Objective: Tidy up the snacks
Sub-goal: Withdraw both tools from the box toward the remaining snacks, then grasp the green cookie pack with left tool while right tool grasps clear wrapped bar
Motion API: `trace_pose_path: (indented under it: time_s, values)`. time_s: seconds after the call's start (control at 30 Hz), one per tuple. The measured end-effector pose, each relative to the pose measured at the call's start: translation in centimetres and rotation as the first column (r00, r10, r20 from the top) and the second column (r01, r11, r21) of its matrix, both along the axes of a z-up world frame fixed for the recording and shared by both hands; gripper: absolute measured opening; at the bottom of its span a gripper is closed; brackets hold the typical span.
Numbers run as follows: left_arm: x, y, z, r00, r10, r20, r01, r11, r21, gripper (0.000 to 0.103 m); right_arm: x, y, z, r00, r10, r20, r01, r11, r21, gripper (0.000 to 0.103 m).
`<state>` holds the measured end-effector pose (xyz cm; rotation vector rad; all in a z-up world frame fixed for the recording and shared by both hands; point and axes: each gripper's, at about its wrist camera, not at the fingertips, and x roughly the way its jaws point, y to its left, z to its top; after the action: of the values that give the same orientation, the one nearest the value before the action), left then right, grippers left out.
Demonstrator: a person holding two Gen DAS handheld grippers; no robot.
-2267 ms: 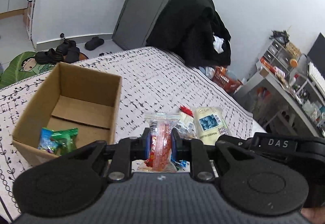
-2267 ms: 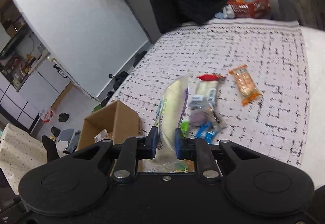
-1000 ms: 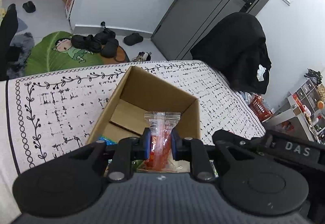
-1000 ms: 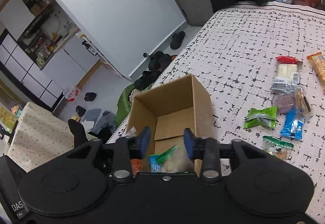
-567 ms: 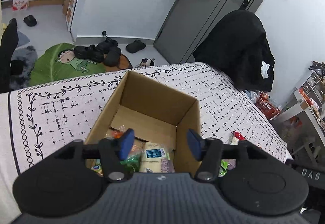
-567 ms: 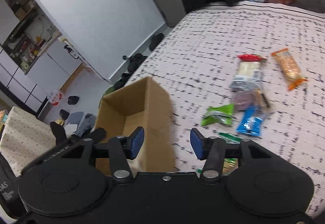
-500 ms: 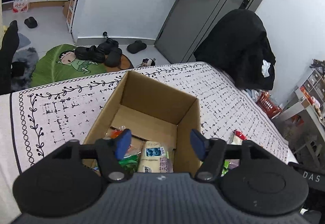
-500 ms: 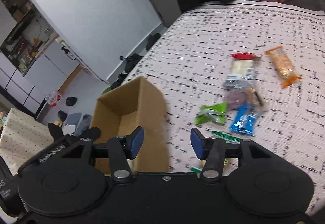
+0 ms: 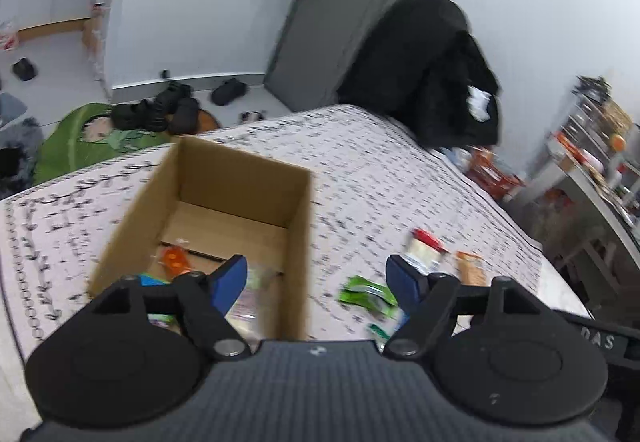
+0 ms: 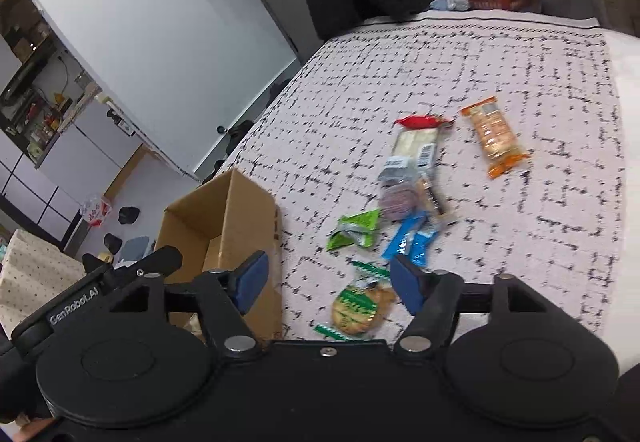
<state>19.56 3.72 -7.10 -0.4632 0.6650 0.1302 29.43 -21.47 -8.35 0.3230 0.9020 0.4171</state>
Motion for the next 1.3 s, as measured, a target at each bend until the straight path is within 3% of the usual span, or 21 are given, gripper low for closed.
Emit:
trace_pose_path:
  time_s: [0.3,0.4,0.67,1.03,1.3]
  values:
    - [0.4,-3.1,0.1,0.995,-0.095,-0.016,0.094,0.995,-0.021,0.094,0.2,-4.0,0.3,0.998,-0.052,0.04,0.052,0.999,0.004,0.101]
    - [0.4,-4.3,0.1,0.991,-0.133,-0.022,0.132,0.991,-0.038,0.094,0.5,-5.1,0.0,0.997,-0.065,0.036,0.065,0.998,-0.005,0.103]
    - [0.8,-7.5,-1.2,0.976,-0.205,-0.069,0.207,0.978,0.02,0.094,1.2,-7.0,-1.2,0.997,-0.073,0.009,0.074,0.997,-0.006,0.103]
    - [1.6,-9.1,-3.9,0.969,-0.221,-0.11,0.229,0.97,0.075,0.091,1.8,-8.1,-3.4,0.999,-0.048,-0.011,0.048,0.999,0.012,0.102]
    - [3.1,-9.9,-6.5,0.959,-0.226,-0.174,0.244,0.965,0.096,0.087,3.6,-8.0,-5.5,0.997,-0.05,-0.058,0.052,0.998,0.034,0.091]
